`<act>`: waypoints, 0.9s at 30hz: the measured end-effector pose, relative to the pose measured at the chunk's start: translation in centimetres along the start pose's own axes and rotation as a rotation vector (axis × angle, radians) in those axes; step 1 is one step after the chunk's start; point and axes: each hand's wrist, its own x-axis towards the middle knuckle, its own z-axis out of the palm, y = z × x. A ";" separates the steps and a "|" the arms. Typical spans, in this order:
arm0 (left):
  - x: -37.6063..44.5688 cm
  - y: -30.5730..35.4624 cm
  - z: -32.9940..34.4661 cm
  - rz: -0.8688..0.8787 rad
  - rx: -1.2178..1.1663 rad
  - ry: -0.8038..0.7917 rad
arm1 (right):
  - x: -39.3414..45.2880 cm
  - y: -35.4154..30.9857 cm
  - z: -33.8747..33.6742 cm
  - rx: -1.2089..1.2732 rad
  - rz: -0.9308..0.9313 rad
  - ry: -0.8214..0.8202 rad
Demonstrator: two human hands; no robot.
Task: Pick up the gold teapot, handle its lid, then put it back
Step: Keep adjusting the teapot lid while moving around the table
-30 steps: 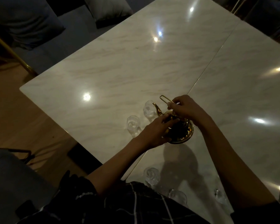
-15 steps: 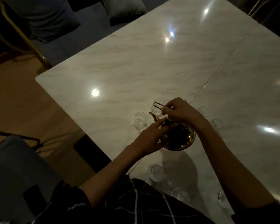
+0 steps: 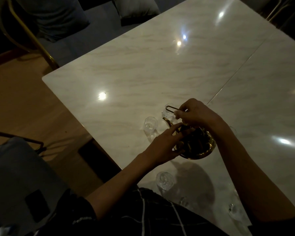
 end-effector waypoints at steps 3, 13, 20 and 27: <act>0.0 0.3 -0.1 0.025 -0.008 0.017 | -0.3 -0.3 -0.2 -0.002 0.006 0.000; 0.0 0.9 -0.3 0.034 -0.008 0.034 | -1.2 -1.0 -1.0 -0.019 0.001 0.001; -0.3 0.9 -0.2 0.028 -0.015 0.039 | -1.5 -1.3 -0.9 -0.008 -0.003 -0.011; -0.6 1.1 -0.3 0.014 -0.011 0.053 | -1.6 -1.4 -0.8 -0.009 -0.010 -0.021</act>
